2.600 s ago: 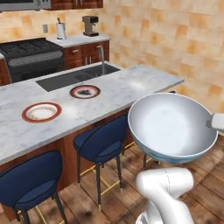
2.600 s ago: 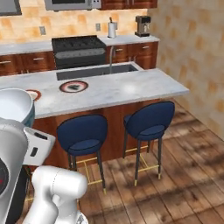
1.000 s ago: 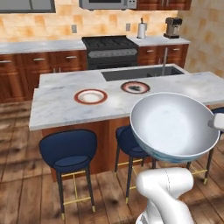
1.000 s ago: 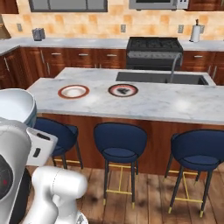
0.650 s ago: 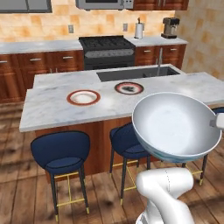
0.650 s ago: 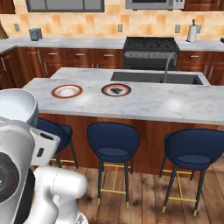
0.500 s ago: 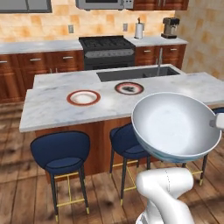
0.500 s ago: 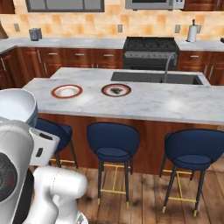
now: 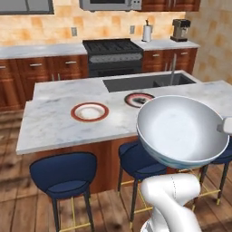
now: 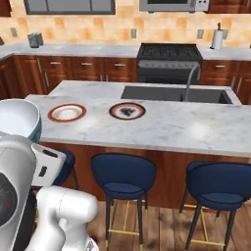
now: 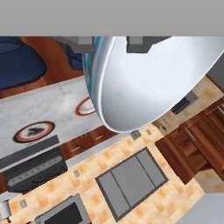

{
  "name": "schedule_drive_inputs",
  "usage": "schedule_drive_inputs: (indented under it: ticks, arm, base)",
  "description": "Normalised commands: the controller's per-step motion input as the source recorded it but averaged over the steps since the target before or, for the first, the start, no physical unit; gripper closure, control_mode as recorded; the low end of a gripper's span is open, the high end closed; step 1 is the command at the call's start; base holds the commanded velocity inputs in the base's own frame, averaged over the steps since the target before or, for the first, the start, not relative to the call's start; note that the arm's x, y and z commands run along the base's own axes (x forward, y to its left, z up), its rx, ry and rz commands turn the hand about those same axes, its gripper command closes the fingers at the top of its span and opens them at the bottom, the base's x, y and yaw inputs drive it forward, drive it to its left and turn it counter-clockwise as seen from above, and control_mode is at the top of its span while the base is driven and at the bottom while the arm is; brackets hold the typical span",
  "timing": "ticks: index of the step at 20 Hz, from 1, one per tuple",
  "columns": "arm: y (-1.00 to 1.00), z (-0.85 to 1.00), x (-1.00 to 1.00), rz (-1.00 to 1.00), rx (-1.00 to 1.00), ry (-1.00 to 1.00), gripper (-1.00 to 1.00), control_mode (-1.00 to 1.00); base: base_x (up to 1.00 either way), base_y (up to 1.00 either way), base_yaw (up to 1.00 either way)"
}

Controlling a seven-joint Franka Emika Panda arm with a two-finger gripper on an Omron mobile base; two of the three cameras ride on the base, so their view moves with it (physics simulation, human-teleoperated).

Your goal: Move the bowls from the cabinet to the plates on the dining table.

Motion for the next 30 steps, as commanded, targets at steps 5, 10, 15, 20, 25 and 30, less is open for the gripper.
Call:
schedule_drive_inputs:
  ticks: [5,10,15,20,25,30]
  arm:
    - [0.00,0.00,0.00,0.00,0.00,0.00,1.00,1.00]
    - [0.00,0.00,0.00,0.00,0.00,0.00,1.00,1.00]
    - [0.00,0.00,0.00,0.00,0.00,0.00,1.00,1.00]
    - [0.00,0.00,0.00,0.00,0.00,0.00,1.00,1.00]
    - [0.00,0.00,0.00,0.00,0.00,0.00,1.00,1.00]
    - [0.00,0.00,0.00,0.00,0.00,0.00,1.00,1.00]
  base:
    - [0.70,0.05,0.00]
    - [0.68,0.13,-0.01]
    - [0.59,0.19,-0.03]
    - [0.32,0.23,-0.06]
    - [0.16,0.31,-0.05]
    - [0.00,0.01,0.00]
